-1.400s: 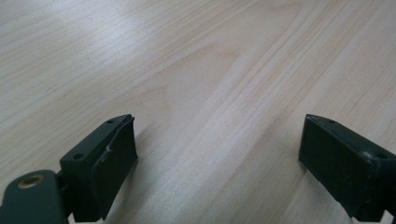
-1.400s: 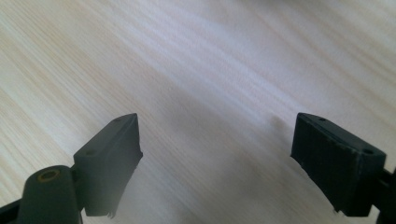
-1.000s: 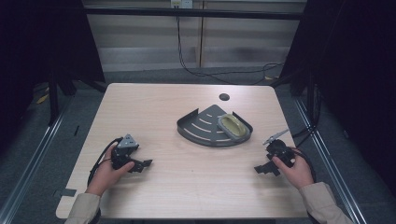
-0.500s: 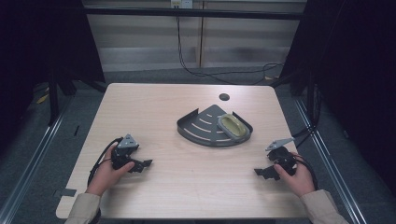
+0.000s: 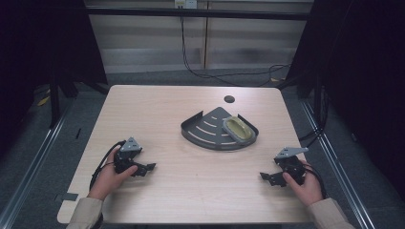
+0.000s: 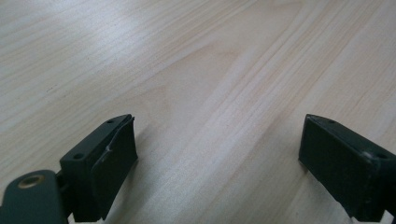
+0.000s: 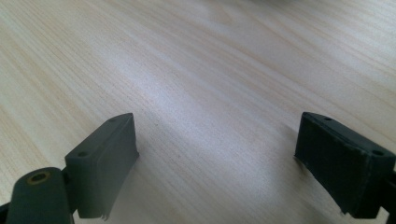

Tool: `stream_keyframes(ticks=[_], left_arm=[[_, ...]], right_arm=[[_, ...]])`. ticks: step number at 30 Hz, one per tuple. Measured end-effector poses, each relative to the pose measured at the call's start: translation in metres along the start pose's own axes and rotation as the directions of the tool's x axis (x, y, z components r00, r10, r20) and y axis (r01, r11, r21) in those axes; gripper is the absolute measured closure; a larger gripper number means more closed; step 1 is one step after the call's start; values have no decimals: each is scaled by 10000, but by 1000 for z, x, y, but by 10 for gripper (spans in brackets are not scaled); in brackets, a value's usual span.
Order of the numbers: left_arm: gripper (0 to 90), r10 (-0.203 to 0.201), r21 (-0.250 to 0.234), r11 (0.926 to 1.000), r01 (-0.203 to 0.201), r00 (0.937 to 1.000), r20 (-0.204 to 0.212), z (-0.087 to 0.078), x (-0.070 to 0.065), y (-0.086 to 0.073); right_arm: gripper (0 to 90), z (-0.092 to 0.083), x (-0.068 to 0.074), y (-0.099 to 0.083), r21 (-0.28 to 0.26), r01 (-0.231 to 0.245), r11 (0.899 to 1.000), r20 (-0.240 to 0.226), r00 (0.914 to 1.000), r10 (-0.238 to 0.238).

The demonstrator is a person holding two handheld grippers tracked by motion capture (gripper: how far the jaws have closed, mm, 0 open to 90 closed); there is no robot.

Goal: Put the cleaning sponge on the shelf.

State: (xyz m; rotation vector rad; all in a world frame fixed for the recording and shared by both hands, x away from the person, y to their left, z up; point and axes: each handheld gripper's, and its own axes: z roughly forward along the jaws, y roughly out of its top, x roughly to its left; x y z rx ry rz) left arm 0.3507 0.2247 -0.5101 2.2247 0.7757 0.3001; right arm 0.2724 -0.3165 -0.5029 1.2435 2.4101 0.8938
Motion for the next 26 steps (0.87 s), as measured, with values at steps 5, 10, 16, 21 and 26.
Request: stream_keyframes(ticks=[5, 10, 16, 21, 26], left_arm=[[107, 2, -13, 10000, -2, 10000, -2, 0, 0, 0], [107, 1, 1, 10000, -1, 10000, 4, 0, 0, 0], [106, -48, -38, 10000, 49, 10000, 51, 0, 1, 0], [107, -47, -46, 10000, 47, 10000, 59, 0, 1, 0], [106, -34, -14, 10000, 34, 10000, 27, 0, 0, 0]], right_arm=[[112, 0, 1, -3, -230, -112, 9997, 35, 9999, 113], [109, 0, 1, -7, -533, -121, 9985, 71, 9999, 125], [108, 0, 2, -13, -1022, -111, 9947, 162, 9998, 129], [108, 0, 2, -13, -1028, -104, 9947, 162, 9998, 122], [107, 0, 2, -13, -1026, -113, 9947, 158, 9998, 130]])
